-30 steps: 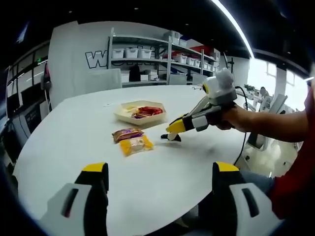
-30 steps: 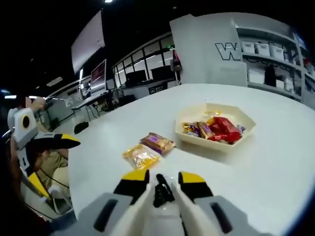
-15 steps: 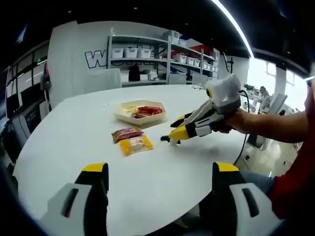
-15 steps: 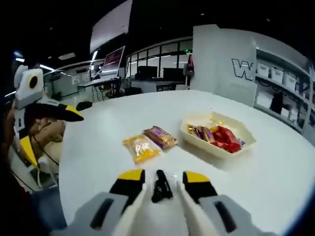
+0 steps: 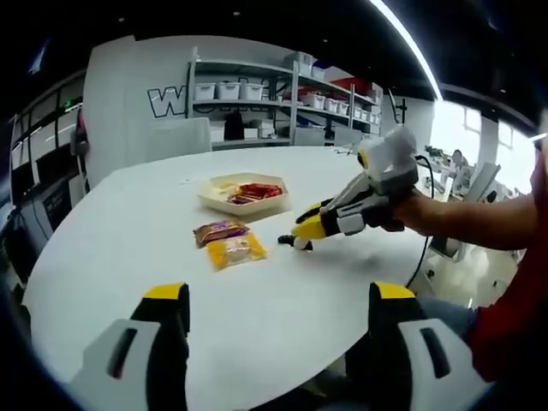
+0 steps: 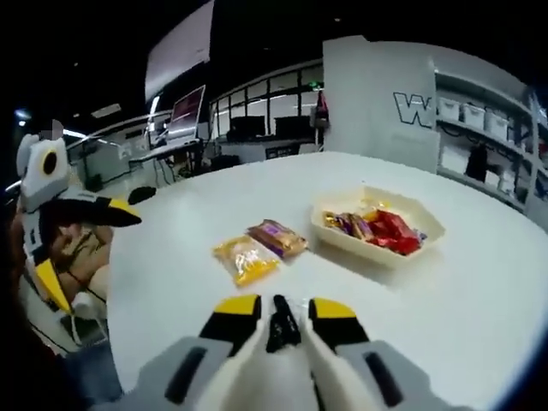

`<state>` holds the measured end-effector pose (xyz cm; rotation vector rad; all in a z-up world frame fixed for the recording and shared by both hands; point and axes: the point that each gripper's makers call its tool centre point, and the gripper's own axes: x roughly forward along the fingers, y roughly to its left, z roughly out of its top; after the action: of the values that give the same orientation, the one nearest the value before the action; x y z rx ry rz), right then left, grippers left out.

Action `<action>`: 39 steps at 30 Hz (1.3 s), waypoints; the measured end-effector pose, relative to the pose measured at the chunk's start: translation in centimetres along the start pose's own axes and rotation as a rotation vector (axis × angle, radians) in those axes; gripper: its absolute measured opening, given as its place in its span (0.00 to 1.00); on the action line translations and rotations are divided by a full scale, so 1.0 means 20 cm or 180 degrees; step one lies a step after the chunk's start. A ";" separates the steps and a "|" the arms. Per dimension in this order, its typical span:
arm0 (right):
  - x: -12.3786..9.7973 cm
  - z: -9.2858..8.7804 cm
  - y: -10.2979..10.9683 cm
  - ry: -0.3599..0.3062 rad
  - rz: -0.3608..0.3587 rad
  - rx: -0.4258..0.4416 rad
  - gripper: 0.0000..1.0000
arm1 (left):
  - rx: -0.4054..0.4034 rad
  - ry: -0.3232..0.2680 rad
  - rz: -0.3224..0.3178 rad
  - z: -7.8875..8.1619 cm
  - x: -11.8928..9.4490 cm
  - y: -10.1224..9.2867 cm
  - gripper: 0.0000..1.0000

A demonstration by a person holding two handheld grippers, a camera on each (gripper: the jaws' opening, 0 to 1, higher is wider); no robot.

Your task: Place the target food into the container with the food tongs after gripping and lifting it, then release it inside without dropping or visibly crushing the food.

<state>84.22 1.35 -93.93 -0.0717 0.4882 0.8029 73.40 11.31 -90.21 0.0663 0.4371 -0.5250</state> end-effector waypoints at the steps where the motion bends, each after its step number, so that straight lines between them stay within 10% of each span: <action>1: 0.00 0.00 -0.01 -0.0005 -0.0002 0.0105 0.15 | 0.0006 0.0000 0.0002 0.00 0.00 0.00 0.83; 6: -0.03 0.03 -0.04 -0.0083 0.0071 0.0480 0.15 | 0.0001 -0.0020 0.0034 0.01 -0.03 0.01 0.83; 39: -0.09 0.41 -0.18 -0.0388 -0.0046 0.0229 0.16 | -0.0007 -0.0056 0.0060 0.02 -0.05 0.01 0.86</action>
<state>88.90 -0.47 -86.29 0.0400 0.4002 0.7701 72.94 11.87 -89.53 0.0635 0.4197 -0.5062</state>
